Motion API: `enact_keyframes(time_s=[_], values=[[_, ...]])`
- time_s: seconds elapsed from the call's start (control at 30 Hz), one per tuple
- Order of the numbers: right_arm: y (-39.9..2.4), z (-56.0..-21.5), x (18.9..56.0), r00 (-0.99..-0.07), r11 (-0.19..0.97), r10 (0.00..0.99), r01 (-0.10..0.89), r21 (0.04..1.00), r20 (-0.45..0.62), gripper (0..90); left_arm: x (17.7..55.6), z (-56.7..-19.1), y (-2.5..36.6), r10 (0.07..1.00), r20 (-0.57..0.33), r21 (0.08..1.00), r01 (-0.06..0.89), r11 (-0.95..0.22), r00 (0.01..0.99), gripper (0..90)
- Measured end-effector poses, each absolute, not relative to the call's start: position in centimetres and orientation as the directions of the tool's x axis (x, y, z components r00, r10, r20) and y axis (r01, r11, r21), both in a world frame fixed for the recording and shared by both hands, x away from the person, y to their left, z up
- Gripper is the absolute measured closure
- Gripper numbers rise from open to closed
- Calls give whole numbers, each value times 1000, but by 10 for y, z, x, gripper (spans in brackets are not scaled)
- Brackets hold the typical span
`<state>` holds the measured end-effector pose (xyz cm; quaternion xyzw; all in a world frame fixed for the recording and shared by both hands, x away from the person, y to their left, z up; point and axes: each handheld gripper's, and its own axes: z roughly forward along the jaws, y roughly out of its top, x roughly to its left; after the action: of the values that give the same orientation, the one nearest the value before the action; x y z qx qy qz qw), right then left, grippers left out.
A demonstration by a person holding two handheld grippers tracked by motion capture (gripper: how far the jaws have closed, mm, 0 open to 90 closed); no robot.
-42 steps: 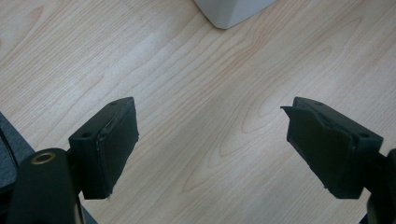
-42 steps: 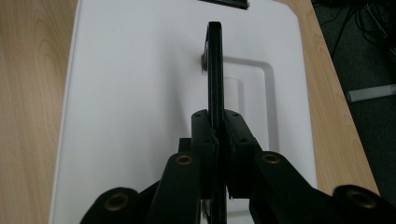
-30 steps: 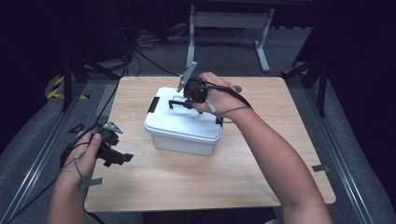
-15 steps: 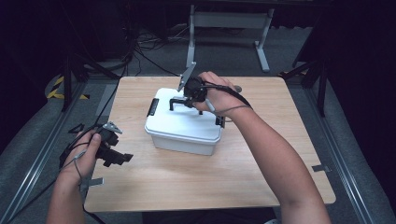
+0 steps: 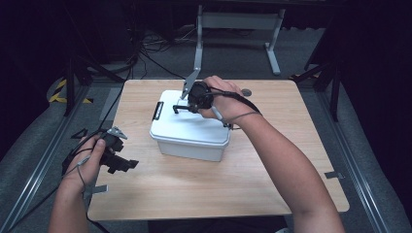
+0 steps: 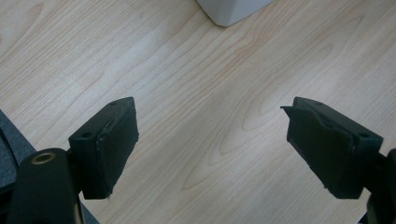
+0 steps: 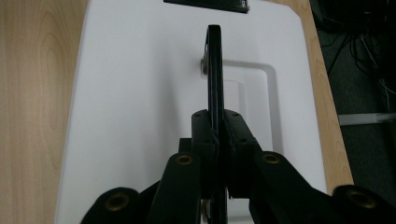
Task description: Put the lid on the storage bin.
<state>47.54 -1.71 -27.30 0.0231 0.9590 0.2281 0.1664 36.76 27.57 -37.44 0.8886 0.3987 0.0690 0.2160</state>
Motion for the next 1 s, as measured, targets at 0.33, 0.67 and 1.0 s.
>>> enact_keyframes(time_s=[0.33, 0.67, 1.0], values=[[-20, -282, 487, -944, 912, 129, -8, 409, -305, 848, 367, -374, 277, 740, -41, 439, 677, -590, 672, 171], [-20, -284, 481, -945, 914, 112, -24, 406, -309, 845, 368, -375, 276, 740, -49, 439, 680, -588, 671, 171], [-23, -277, 482, -939, 900, 122, -33, 435, -323, 850, 368, -375, 277, 737, -47, 436, 678, -592, 674, 171]])
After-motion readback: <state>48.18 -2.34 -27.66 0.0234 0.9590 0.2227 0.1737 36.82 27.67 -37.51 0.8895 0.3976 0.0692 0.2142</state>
